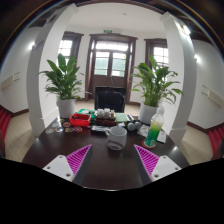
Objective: Pour water
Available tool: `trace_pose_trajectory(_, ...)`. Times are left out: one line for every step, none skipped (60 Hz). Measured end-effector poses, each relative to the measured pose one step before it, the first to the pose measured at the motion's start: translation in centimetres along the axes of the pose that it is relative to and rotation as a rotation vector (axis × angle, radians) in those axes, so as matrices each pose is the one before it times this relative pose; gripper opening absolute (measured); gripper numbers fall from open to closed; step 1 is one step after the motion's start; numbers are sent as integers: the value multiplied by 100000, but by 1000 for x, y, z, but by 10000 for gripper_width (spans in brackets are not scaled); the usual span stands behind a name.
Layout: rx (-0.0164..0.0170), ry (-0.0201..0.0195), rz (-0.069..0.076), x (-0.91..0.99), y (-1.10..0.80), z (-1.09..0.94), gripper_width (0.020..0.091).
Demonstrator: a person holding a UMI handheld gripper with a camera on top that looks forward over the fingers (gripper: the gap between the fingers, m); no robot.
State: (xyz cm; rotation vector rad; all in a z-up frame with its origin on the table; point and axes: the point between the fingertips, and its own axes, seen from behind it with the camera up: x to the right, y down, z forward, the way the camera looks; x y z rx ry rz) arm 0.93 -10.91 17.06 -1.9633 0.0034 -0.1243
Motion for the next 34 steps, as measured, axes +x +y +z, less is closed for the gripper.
trace_pose_trajectory(552,-932,89,-428,-207,-217,835)
trace_pose_trajectory(614,-936,165,-404,-218,-196,835)
trace_pose_trajectory(614,-946,247,-428,-208,-207,835)
trace_pose_trajectory(816,-748,188,-507,-118,-33,834)
trace_pose_trajectory(455,-883,160,-339,-141,-336,834)
trace_pose_trajectory(368,-701,187,-305,-141,-178,833)
trace_pose_trajectory(257,-624,272,-289,-59,-142,832)
trace_pose_trajectory(358,-620,455,-290,-81,-145,835)
trace_pose_trajectory(432,-649,644,-290,-101,-133,835)
trace_pose_trajectory(532,-715,728,-284,-128,-122,834)
trace_pose_trajectory(571,-826,773,-249,-147,96,834)
trace_pose_trajectory(443,-486,507,-282,-61,-118,831)
trace_pose_trajectory(83,41,-135,-137,-95,-84,832)
trace_pose_trajectory(-11,16,-315,-91,-21,-99,830)
trace_pose_trajectory(111,-43,-146,-99,-52,-81,829)
trace_pose_trajectory(330,-95,-72,-66,-100,-78,827)
trace_pose_trajectory(419,-92,30,-87,-97,-74,827)
trace_pose_trajectory(357,-77,58,-90,-95,-62,827)
trace_pose_trajectory(267,-70,16,-102,-96,112,827)
trace_pose_trajectory(184,-72,109,-71,-70,-85,829)
trace_pose_trajectory(287,-65,149,-29,-67,-145,826)
trace_pose_trajectory(415,-58,203,-51,-145,-90,827)
trace_pose_trajectory(405,-92,224,-43,-130,-73,827)
trace_pose_trajectory(387,-41,273,-44,-144,-75,826)
trace_pose_trajectory(379,50,170,-23,-154,-71,827)
trace_pose_trajectory(286,124,83,-7,-148,-27,827)
trace_pose_trajectory(200,179,137,41,-130,-45,824)
trace_pose_trajectory(171,225,174,55,-67,-31,823)
trace_pose_trajectory(275,239,44,36,-95,-70,822)
trace_pose_trajectory(361,155,-2,60,-103,-10,821)
trace_pose_trajectory(320,138,51,69,-119,-12,819)
trace_pose_trajectory(312,160,115,56,-130,18,817)
trace_pose_trajectory(199,140,28,59,-96,11,816)
trace_pose_trajectory(99,133,-4,67,-76,17,818)
